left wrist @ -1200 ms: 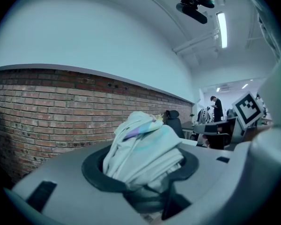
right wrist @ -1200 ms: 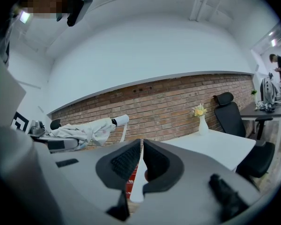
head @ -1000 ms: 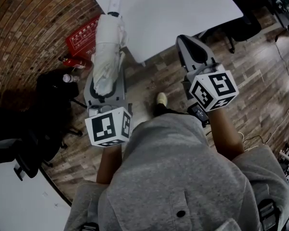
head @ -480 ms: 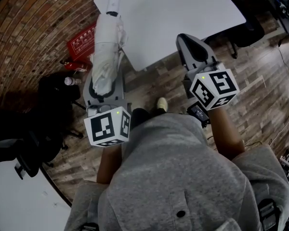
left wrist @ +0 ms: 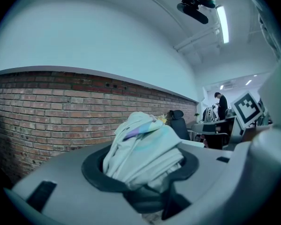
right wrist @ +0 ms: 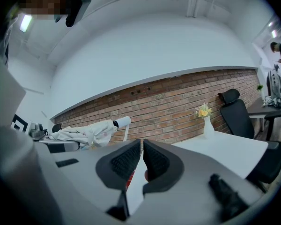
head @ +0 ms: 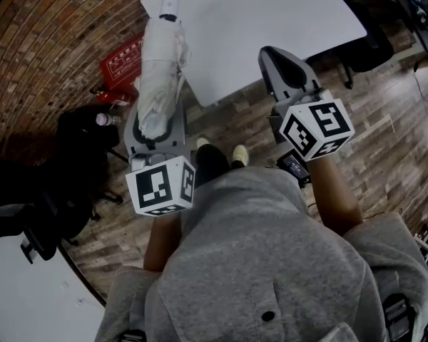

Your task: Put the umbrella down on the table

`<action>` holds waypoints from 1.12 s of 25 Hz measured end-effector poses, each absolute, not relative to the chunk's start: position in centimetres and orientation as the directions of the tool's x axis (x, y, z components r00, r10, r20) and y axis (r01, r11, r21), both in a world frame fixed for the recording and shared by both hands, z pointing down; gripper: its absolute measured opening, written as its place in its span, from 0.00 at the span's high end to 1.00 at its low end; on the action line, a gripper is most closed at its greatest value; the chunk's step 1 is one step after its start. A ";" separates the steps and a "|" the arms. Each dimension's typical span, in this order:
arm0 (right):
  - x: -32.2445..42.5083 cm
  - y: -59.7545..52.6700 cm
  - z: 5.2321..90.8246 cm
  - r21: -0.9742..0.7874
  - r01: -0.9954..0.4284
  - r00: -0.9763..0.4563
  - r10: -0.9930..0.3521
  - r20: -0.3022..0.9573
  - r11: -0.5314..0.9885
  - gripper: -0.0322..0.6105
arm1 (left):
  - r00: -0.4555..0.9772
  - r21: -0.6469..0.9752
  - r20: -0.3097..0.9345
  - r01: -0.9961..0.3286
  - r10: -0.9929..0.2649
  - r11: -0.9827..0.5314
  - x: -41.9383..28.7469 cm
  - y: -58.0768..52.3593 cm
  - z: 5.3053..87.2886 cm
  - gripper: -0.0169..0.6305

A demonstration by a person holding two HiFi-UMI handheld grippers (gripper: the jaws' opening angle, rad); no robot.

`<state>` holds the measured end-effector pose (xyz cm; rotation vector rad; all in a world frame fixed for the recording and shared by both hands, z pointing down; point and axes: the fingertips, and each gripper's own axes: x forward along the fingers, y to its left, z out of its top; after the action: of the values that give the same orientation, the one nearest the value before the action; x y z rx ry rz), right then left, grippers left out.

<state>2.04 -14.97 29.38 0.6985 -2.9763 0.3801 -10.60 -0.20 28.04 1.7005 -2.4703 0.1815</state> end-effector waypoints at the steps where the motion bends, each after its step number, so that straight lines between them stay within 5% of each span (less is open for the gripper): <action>1: 1.9 -15.0 29.4 -0.225 -0.445 -0.896 -0.430 0.114 0.867 0.89 | -0.354 -0.021 0.180 -0.934 -0.918 0.356 -10.7 -0.2 28.1 0.61; 28: -5.5 -23.1 29.3 -0.229 -0.510 -0.860 -0.494 0.128 0.829 0.89 | -0.287 0.015 0.200 -0.955 -0.937 0.296 -18.0 -9.9 29.4 0.61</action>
<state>-5.49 -23.11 29.27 0.8084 -2.9439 0.3963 -18.04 -9.91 29.44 1.7622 -2.3863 0.1591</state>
